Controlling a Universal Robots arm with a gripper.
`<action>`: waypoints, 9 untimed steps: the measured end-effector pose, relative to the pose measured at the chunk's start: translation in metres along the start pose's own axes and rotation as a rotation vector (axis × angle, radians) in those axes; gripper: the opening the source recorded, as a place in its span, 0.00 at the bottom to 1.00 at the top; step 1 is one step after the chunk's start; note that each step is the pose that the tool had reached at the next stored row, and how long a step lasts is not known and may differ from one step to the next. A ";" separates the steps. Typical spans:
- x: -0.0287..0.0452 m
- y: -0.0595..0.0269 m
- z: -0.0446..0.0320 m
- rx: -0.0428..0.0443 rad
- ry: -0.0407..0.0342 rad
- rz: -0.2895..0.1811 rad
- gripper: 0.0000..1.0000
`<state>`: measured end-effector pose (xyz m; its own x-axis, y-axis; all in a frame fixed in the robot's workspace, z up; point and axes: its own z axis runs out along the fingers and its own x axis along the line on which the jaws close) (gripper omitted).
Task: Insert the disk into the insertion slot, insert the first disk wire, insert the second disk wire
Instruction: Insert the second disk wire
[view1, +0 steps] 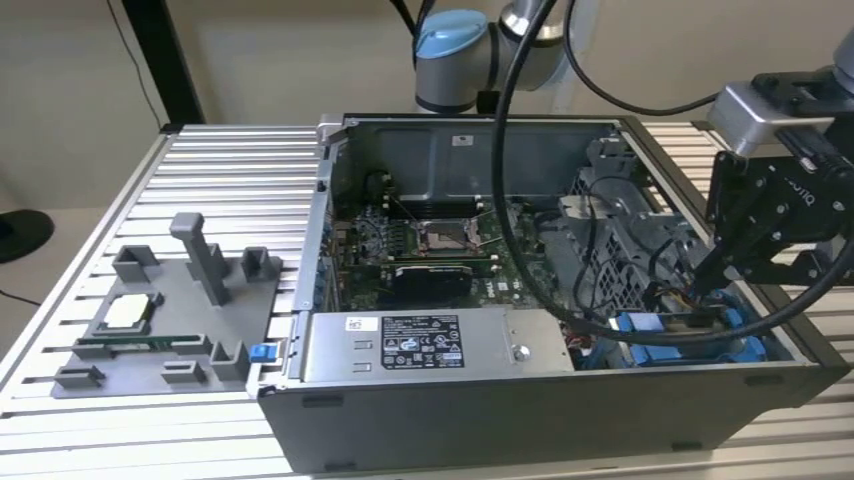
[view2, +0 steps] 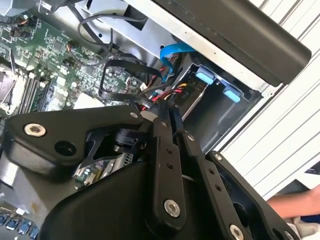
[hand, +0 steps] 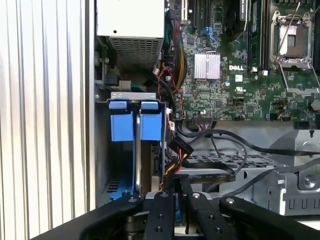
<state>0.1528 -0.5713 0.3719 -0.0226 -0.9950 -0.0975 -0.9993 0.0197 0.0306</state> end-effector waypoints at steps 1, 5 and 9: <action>0.0034 0.0004 -0.0002 0.0001 -0.0014 0.000 0.00; 0.0101 0.0032 0.0006 0.0014 -0.0181 -0.001 0.00; 0.0118 0.0074 0.0028 0.0031 -0.0392 -0.001 0.00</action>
<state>0.1451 -0.5826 0.3681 -0.0226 -0.9904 -0.1365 -0.9994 0.0191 0.0273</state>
